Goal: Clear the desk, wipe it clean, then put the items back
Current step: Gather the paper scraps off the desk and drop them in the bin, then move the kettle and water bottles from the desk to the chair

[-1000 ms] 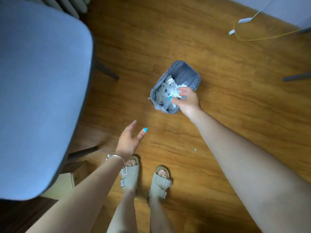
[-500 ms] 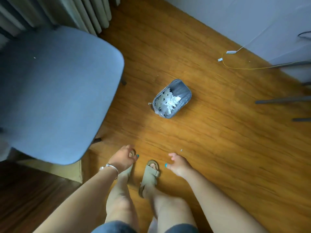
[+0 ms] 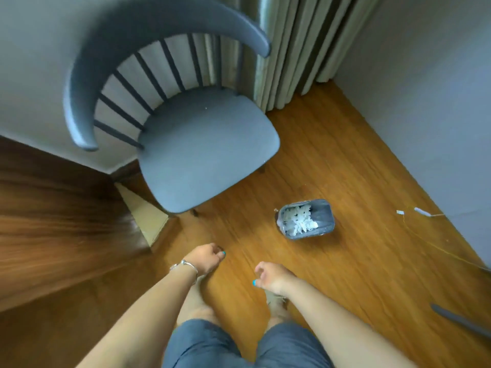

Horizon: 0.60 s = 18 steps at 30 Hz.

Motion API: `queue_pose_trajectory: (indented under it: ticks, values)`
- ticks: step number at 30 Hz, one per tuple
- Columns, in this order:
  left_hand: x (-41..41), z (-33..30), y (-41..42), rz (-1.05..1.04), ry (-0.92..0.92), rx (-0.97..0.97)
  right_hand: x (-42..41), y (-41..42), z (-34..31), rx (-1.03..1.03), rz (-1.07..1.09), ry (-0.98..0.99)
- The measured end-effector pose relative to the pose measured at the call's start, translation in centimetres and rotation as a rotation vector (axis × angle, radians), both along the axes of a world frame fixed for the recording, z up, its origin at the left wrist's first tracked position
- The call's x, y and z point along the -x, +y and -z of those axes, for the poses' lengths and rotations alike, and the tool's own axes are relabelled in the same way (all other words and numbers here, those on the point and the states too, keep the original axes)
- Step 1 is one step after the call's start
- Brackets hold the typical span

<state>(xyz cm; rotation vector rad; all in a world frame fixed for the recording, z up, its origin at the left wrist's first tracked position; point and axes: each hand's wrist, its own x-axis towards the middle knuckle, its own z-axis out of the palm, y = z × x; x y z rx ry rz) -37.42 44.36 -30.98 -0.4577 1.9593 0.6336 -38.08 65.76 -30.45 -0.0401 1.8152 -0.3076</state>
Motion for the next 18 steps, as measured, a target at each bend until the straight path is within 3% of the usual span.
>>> queue_pose_trajectory:
  ticks: [3, 6, 9, 15, 18]
  values:
    - [-4.9, -3.0, 3.2, -0.307, 0.034, -0.071, -1.7, 2.3, -2.1, 0.005, -0.116, -0.003]
    - [-10.8, -5.7, 6.4, -0.628, 0.050, -0.112, -2.2, 3.7, -3.2, -0.015, -0.094, 0.067]
    - [-17.1, -7.1, 7.9, -0.767, 0.066, -0.119, -3.3, 3.3, -3.2, -0.022, -0.069, 0.117]
    - [-28.4, -10.4, 5.3, -1.165, 0.151, 0.038, -7.6, -1.8, -2.5, 0.034, -0.467, 0.083]
    - [-33.9, -11.4, 3.9, -1.304, 0.195, 0.113, -11.0, -6.8, -3.5, 0.101, -0.520, 0.074]
